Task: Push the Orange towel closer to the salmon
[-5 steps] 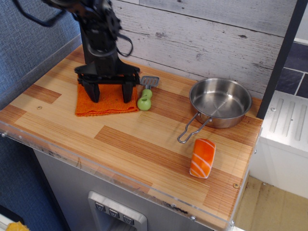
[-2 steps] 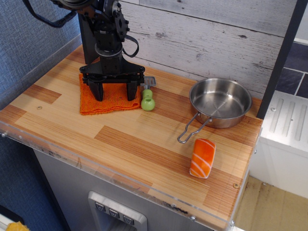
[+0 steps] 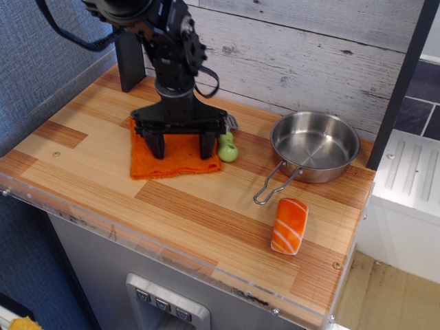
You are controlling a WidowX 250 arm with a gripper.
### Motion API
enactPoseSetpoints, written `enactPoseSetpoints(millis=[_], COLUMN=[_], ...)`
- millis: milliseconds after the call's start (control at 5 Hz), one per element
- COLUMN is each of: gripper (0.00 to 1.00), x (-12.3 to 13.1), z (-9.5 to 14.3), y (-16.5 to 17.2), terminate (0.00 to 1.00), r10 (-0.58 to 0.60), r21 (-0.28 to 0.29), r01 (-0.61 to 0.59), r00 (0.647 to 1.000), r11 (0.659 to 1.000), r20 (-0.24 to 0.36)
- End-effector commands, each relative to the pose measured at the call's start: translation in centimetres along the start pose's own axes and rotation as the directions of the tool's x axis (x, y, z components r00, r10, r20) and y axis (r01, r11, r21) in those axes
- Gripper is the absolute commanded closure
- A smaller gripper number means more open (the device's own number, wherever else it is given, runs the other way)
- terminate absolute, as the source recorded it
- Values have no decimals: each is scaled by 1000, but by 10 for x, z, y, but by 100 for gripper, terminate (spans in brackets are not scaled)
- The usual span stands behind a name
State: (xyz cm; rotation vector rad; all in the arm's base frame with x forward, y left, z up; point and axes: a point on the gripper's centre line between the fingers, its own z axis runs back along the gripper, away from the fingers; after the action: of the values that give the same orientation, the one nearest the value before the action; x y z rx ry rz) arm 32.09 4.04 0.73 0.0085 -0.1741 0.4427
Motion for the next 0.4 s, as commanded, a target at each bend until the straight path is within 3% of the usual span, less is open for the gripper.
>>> enactPoseSetpoints(millis=[0,200], gripper=[0,0], x=[-26,-46], z=[10,7], y=[-28,-43], terminate=[0,0], r10=[-51,-81], r21=[-15,-21], r01=[51,80], r00=[999,997], r11=[999,997], r20=[7,-14])
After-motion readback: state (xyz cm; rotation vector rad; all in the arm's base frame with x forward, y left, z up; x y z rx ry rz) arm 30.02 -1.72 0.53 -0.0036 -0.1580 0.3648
